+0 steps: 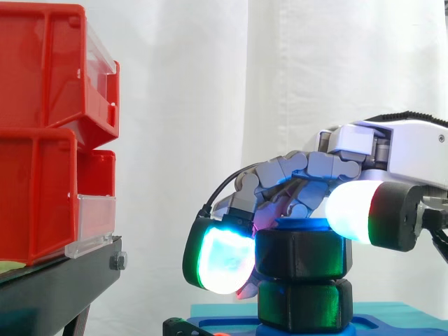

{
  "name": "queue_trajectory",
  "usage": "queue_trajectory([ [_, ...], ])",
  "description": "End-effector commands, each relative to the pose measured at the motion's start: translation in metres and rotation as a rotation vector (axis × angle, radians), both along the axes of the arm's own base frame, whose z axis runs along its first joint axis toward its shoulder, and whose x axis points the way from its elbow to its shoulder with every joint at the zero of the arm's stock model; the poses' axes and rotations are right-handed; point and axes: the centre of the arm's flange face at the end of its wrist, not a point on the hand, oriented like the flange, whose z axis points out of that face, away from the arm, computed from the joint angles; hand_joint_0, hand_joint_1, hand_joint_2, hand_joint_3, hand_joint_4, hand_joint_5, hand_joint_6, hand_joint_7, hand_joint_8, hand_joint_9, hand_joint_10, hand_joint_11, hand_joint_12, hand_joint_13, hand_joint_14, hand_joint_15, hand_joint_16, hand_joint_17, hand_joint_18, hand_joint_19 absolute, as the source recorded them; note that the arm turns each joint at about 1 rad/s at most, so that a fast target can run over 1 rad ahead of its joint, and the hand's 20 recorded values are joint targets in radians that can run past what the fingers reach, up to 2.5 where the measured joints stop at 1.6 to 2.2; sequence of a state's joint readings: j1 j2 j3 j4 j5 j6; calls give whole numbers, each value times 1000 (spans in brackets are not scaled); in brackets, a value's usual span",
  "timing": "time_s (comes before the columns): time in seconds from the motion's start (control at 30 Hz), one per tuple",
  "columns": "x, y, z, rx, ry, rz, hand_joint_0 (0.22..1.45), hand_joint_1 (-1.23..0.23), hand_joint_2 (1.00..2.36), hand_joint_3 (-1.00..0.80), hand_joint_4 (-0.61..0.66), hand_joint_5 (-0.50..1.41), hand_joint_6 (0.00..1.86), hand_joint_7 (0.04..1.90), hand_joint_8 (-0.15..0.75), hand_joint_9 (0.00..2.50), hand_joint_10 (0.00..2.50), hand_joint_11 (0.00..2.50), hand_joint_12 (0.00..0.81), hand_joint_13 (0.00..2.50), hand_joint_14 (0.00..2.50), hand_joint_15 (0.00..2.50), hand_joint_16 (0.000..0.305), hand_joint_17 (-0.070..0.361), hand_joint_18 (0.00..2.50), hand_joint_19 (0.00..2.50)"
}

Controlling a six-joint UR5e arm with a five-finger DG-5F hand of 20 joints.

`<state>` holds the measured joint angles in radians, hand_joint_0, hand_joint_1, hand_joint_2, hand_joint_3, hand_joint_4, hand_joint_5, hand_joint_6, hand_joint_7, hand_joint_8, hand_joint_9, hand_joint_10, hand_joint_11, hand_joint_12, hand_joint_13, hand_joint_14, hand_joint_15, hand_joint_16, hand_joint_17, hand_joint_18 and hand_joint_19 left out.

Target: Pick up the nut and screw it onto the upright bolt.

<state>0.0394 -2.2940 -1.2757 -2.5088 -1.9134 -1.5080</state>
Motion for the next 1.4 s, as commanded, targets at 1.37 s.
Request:
queue_trajectory([
  [1.37,4,-25,21,-13,-39,18,484,-138,1000,-500,117,81,581,1297,220,1524,0,12,152,1068,0,15,27,61,820,256],
])
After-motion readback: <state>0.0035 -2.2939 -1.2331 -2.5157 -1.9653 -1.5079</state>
